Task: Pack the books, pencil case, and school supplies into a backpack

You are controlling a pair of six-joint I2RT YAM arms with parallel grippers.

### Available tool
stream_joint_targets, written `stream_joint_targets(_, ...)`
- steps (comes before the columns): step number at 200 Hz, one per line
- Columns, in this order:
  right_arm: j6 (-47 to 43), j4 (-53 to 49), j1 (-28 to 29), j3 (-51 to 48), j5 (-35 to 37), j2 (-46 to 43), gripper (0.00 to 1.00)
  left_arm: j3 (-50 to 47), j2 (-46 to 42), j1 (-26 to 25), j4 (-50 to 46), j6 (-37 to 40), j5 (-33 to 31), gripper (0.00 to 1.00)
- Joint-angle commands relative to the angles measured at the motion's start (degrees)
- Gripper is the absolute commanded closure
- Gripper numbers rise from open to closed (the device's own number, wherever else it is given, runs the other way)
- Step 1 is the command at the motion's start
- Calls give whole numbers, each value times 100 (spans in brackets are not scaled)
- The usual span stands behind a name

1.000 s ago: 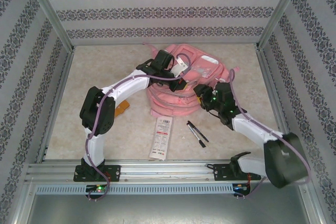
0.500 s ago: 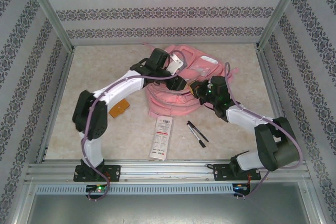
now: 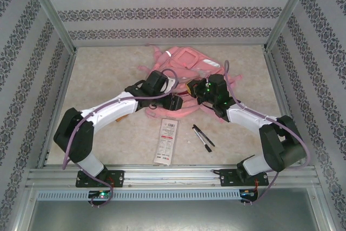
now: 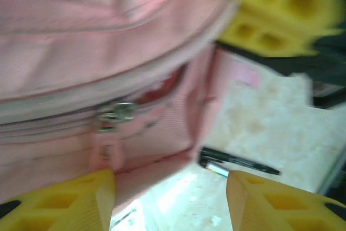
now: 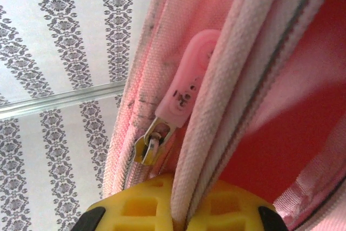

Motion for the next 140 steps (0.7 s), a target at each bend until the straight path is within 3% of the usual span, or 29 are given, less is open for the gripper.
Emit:
stream_joint_targets(1,109,469,102,190,-192,-112,100,228,5,-8,-242,-170,-838,46)
stream_joint_targets(23,114,434,120,140,-168,-182,100,373,185,-6,-399,-62,-1064,52)
stream_joint_targets(50,165,417,133,115,-193,-193,100,419,363,-5,-227,79,-695,62)
stream_joint_targets(70,184,409,130,89,-195,-201,100,468,434,-5,-196,349,-420,89)
stream_joint_targets(82,148,395,120,62,-177,-218,100,481,415,-5,-232,568,-318,100)
stream_joint_targets(119,-274,-99,-182,44,-421,-316,100,183,20,88,-165,1089,-49,100)
stream_joint_targets(140,-774,-651,-449,70,-694,-445,100,-192,-275,410,65,990,19,100)
